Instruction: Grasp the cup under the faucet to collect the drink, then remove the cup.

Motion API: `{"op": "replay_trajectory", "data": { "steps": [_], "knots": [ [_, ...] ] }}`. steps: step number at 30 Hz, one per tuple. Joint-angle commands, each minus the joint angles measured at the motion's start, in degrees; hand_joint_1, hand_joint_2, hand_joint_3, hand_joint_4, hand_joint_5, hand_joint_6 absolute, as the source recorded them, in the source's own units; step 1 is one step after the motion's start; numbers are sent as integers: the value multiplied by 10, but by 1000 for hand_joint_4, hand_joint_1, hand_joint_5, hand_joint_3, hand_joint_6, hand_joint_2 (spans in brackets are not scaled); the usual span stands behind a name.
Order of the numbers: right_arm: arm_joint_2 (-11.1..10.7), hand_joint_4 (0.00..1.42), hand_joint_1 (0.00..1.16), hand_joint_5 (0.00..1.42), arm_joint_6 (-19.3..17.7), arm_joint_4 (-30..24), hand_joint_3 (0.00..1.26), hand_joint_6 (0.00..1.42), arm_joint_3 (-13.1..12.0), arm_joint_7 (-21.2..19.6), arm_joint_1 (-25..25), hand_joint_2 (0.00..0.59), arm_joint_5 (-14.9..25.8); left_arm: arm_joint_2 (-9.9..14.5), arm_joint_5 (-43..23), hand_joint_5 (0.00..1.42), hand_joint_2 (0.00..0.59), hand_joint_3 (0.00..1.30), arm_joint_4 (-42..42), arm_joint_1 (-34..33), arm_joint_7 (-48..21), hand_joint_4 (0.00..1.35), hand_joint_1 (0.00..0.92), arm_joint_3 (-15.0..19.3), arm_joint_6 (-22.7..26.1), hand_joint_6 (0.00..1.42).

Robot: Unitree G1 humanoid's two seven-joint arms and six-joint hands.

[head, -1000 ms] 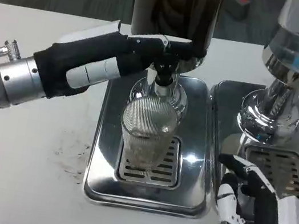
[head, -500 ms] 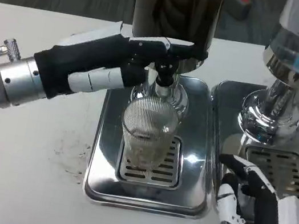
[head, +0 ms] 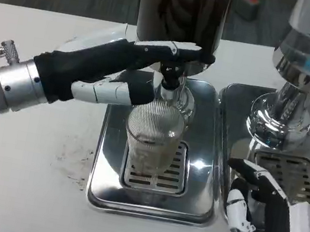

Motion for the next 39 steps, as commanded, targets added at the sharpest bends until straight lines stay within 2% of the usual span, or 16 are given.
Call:
{"op": "replay_trajectory", "data": {
  "steps": [1,5,11,22,35,39],
  "knots": [
    [-2,295,129,271,1,4,370,339,-1,1,-3,495,5,7,22,42,67,169,7,14,3,38,0,-15,-23,51],
    [0,294,129,259,3,5,359,338,-1,2,-4,495,7,7,22,42,67,169,6,15,9,38,0,-17,-29,52],
    [2,271,191,246,6,6,327,318,-6,9,-7,461,24,5,19,44,68,169,3,18,14,38,0,-17,-35,59],
    [1,245,217,222,14,7,304,289,-6,18,-17,454,28,1,10,55,67,169,10,18,13,38,0,-15,-42,68],
    [-6,107,289,89,26,10,160,184,-6,65,-40,347,58,7,28,56,67,176,13,17,31,38,0,-19,-81,83],
    [-10,78,301,66,27,14,135,170,-7,79,-51,343,68,11,36,56,67,178,12,19,40,40,0,-23,-93,84]
  ]
}}
